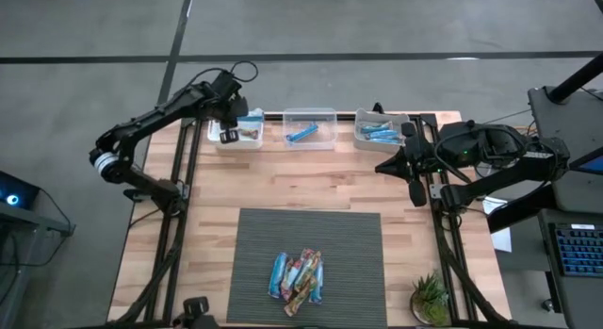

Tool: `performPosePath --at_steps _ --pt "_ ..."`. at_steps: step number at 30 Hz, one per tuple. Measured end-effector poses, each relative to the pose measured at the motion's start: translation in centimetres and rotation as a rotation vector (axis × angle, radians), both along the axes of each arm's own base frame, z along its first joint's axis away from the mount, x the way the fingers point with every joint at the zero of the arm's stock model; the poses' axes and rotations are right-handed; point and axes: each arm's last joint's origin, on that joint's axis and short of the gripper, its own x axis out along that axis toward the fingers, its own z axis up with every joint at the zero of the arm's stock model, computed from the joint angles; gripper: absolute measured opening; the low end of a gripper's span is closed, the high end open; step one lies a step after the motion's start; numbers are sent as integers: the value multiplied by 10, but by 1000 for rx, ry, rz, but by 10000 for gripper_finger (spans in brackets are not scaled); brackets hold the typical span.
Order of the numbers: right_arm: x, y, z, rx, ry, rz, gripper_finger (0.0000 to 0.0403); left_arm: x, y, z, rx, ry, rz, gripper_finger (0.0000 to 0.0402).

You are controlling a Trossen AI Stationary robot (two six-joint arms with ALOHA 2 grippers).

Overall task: Pick and place Granola Bars by type
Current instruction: Put the red granola bar into the white bin

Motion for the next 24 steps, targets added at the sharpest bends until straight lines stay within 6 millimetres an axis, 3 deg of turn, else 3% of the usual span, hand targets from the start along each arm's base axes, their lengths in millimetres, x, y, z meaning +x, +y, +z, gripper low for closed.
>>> performPosePath --at_steps 12,24 --pt "0 0 0 21 1 -10 9 -5 31 -26 -19 118 56 69" --pt "0 0 0 23 1 -11 9 -3 36 -33 -26 141 22 69"
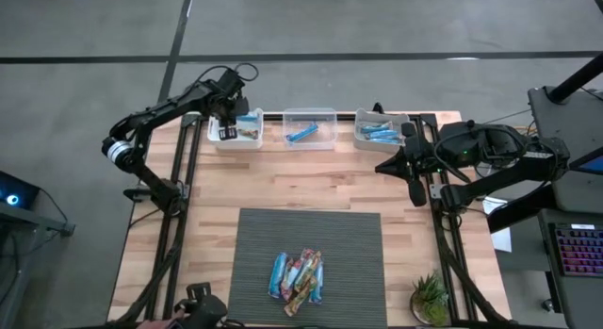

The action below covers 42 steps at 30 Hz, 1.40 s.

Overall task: Pick and place Granola Bars by type
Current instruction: Put the red granola bar into the white bin

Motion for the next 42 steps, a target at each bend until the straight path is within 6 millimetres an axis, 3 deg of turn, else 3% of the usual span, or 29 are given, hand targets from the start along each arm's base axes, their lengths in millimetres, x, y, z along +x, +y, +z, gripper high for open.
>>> performPosePath --at_steps 12,25,34,42 --pt "0 0 0 0 0 0 9 1 1 0 6 17 -39 69" --pt "0 0 0 0 0 0 9 4 5 -19 -78 68 -27 69" --pt "0 0 0 0 0 0 9 5 5 -20 -78 63 -17 71" --pt "0 0 0 0 0 0 9 5 6 -19 -54 68 2 142"
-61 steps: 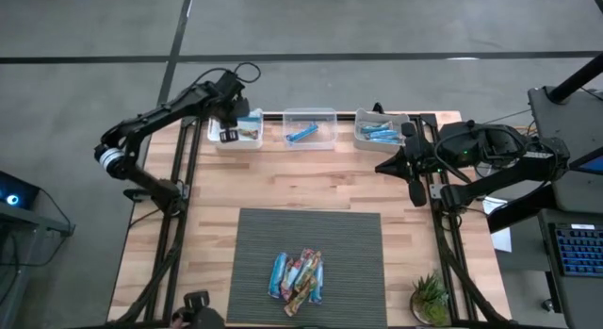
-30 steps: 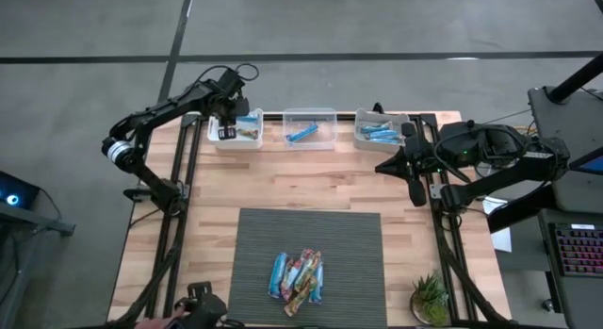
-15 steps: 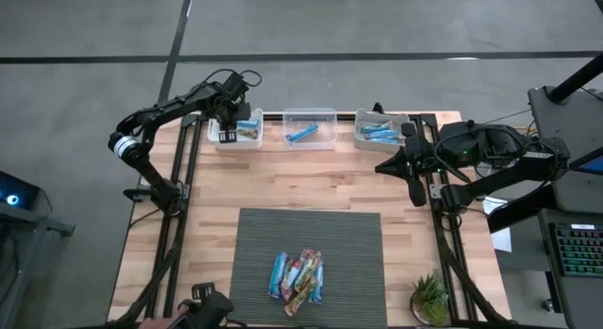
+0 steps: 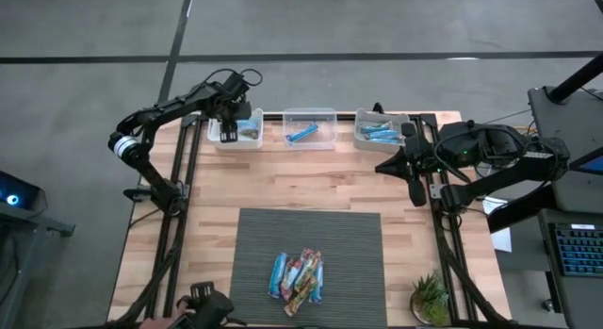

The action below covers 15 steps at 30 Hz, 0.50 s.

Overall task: Pick and place Granola Bars by type
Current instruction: Put the red granola bar into the white bin, then put the yellow granola bar into the gray bin

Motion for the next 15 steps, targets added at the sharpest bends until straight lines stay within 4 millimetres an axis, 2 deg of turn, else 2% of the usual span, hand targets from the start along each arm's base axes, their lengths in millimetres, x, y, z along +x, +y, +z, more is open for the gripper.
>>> performPosePath --at_steps 5,15 --pt "0 0 0 0 0 0 9 -1 1 0 30 41 14 169" --pt "0 0 0 0 0 0 9 3 -5 0 44 93 -7 168"
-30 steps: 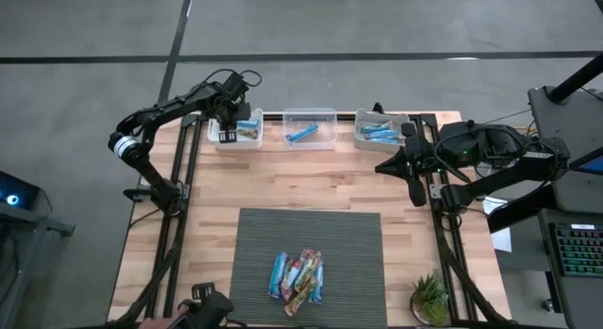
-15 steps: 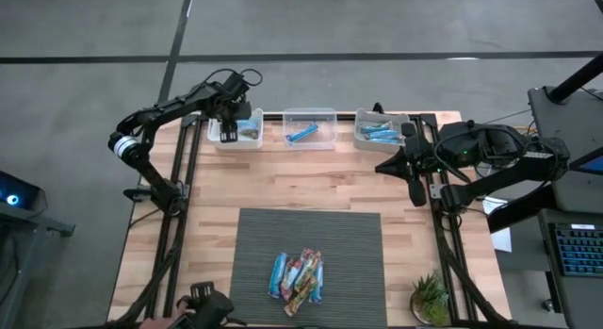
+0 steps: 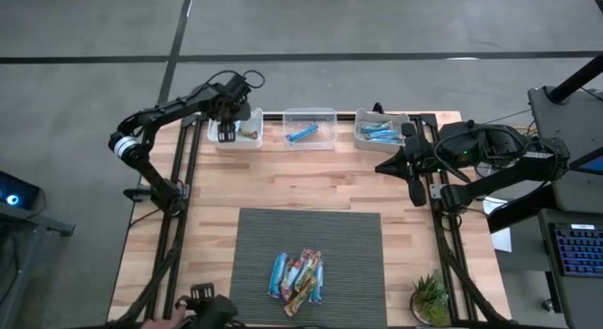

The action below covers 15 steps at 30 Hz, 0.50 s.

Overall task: Pick and place Granola Bars by type
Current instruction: Put the yellow granola bar into the gray bin

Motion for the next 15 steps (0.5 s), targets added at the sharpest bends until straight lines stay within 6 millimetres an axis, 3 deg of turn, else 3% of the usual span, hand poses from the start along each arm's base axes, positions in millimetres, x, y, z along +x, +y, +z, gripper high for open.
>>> performPosePath --at_steps 4,12,15 --pt "0 0 0 0 0 0 9 7 -7 0 -10 6 -26 140" --pt "0 0 0 0 0 0 9 23 -23 1 -22 -58 -20 19" --pt "0 0 0 0 0 0 9 30 -32 5 -52 -100 -13 4"
